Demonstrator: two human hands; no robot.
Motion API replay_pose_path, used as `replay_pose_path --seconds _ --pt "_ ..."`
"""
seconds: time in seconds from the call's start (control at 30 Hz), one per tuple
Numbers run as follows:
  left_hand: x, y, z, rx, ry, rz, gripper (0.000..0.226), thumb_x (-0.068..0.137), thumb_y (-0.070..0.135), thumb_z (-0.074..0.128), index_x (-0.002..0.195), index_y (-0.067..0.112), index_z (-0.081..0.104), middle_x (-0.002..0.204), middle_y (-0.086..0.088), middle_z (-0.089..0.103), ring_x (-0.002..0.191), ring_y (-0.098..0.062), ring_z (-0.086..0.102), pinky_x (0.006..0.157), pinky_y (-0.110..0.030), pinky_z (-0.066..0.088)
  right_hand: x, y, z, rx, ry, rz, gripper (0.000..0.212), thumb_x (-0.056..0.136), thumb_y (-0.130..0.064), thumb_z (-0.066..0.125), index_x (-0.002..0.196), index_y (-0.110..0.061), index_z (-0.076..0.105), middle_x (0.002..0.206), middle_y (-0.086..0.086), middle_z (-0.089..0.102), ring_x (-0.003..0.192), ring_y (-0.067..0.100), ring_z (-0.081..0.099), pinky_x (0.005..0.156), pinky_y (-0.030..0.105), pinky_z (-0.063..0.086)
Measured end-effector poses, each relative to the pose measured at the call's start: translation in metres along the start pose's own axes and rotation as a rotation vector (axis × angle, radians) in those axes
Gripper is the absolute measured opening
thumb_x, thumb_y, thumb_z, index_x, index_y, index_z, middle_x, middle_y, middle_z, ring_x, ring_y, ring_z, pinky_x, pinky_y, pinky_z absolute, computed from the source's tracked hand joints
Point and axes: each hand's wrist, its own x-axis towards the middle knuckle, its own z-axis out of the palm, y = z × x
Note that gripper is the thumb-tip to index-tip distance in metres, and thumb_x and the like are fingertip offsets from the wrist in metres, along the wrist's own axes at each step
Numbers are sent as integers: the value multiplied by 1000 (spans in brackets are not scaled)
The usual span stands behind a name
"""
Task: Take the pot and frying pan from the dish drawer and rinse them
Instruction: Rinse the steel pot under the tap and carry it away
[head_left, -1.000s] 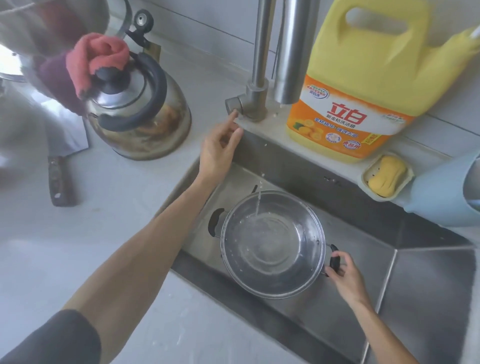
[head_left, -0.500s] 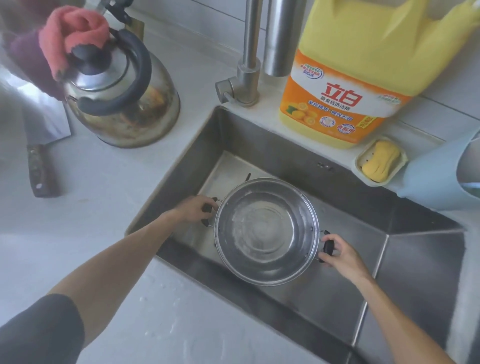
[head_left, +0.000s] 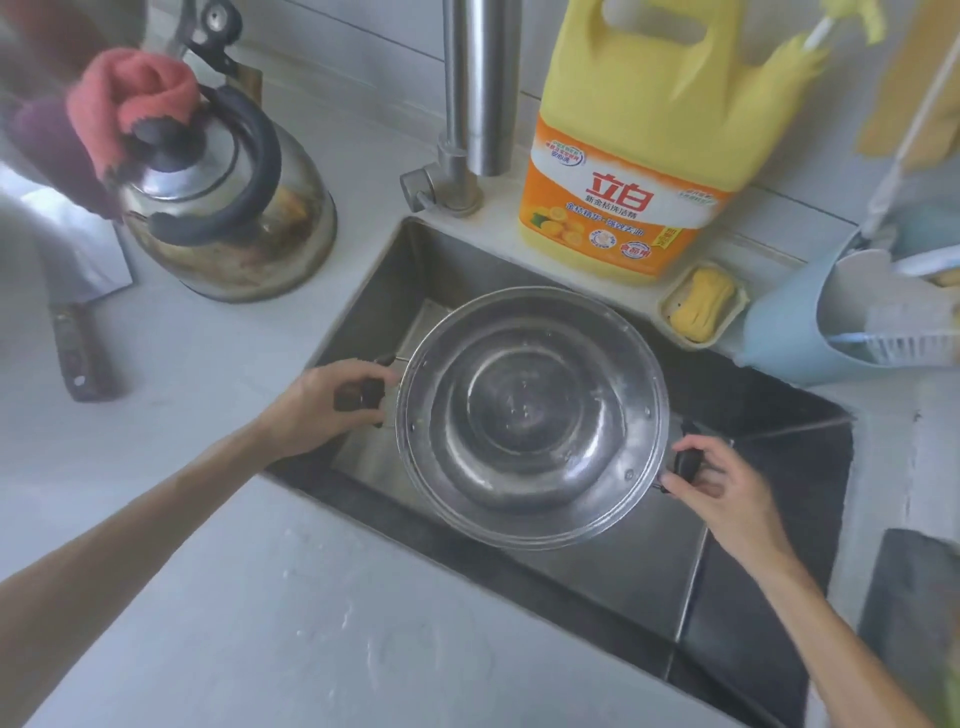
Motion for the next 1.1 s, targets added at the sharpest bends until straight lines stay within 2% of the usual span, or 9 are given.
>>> replay_pose_path --seconds 0.2,0.27,0.33,0.43,0.6,0.83,0.97,1.03,1.1 --pt "0 34 -22 203 171 285 38 76 11 75 107 31 66 85 4 63 112 28 40 87 -4 36 -13 -29 -30 -116 205 -255 51 72 -2 76 80 -49 59 77 -27 66 66 -6 62 70 4 46" --pt "2 47 -28 261 247 403 32 78 15 74 107 25 67 90 22 56 102 28 43 82 1 33 -18 -39 -40 -148 281 -328 45 74 -8 76 84 -47 56 83 -33 63 71 -8 62 74 6 47" --pt "3 63 -36 285 295 535 24 84 26 66 106 17 69 92 30 52 89 13 51 83 1 31 -23 -46 -49 -160 341 -403 23 78 -28 72 92 -37 57 90 -38 59 76 -11 60 78 9 48" --pt "5 78 -48 390 397 651 30 89 30 60 103 7 72 87 -4 67 81 -17 55 82 -16 42 -24 -56 -61 -198 434 -540 30 85 -46 61 96 -18 57 98 -40 54 82 -19 56 79 8 44" --pt "2 102 -66 595 553 793 16 83 13 72 98 8 73 85 -14 66 79 -24 58 75 -29 49 -31 -71 -80 -437 651 -774 25 90 -26 59 89 -1 57 78 24 64 76 8 54 84 -1 30" --pt "-10 128 -81 701 644 884 13 80 15 75 92 9 73 85 -13 69 76 -29 65 64 -36 57 -46 -94 -100 -597 777 -942 18 83 -7 67 91 -4 50 77 31 64 77 24 52 81 2 34" --pt "-14 141 -88 615 515 825 18 83 20 73 98 11 72 86 -8 65 76 -27 62 71 -35 54 -58 -109 -112 -490 590 -798 17 84 -16 68 90 -3 60 90 -2 69 86 -6 58 83 -1 35" --pt "-16 147 -92 480 406 699 27 84 33 68 104 14 69 86 -1 63 79 -23 60 75 -34 51 -64 -116 -117 -320 458 -628 16 79 -19 73 92 -21 64 91 -31 63 82 -18 56 81 1 40" --pt "-20 153 -92 328 298 569 38 82 48 61 108 21 64 91 15 62 82 -13 58 79 -30 48 -72 -118 -120 -160 329 -460 38 74 -13 75 92 -43 62 89 -36 64 79 -13 61 80 2 43"
